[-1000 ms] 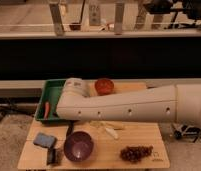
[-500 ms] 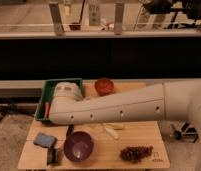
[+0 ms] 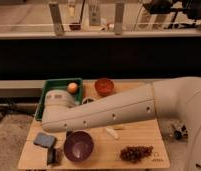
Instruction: Place sponge in tray
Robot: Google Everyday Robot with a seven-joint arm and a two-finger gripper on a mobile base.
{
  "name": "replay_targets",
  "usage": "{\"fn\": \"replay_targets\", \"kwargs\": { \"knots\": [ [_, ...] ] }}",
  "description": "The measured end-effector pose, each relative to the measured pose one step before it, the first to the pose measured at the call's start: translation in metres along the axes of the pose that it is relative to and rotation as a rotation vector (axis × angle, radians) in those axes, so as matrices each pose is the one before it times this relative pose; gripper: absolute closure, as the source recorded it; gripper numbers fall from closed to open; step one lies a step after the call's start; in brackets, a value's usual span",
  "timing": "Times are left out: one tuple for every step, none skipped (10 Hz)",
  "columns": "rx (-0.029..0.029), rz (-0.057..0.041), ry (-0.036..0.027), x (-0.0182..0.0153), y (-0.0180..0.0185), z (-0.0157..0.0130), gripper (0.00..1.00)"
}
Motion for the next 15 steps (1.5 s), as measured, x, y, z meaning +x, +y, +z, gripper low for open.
{"fn": "replay_targets", "kwargs": {
  "knots": [
    [0.01087,-0.01992,0.00754,-0.00986,-0.00198,-0.00145,0.20],
    [0.00948,-0.00094,0.00597,-0.00525,-0.00247,-0.00046,0.20],
    [0.00701,0.00191,0.00819,-0.00077,0.00059,0.00062,0.20],
    [0.00439,-0.00418,0.00152,-0.00108,-0.00109,0.00071,0.20],
    [0.00044,-0.02141,0.00292,0.00011,-0.00420,0.00201,0.20],
    [0.00112,-0.01981,0.00474,-0.00050,-0.00544,0.00133,0.23],
    [-0.00033,-0.00174,0.00744,0.00255,-0.00185,0.00114,0.26],
    [-0.00133,-0.01148,0.01374,0.00220,-0.00404,0.00237,0.24],
    [0.00333,-0.01545,0.00716,-0.00146,-0.00431,0.00050,0.20],
    [-0.00009,-0.00779,0.00131,-0.00077,-0.00118,0.00107,0.20],
    [0.00465,-0.01805,0.00142,-0.00523,-0.00649,0.00046,0.20],
    [0.00447,-0.01143,0.00464,-0.00332,-0.00411,0.00144,0.20],
    [0.00014,-0.00486,0.00739,0.00001,-0.00212,0.00243,0.20],
    [0.00085,-0.00398,0.00847,0.00120,-0.00352,0.00210,0.20],
    [0.00306,-0.00893,0.00281,-0.00070,-0.00322,-0.00001,0.20]
  ]
}}
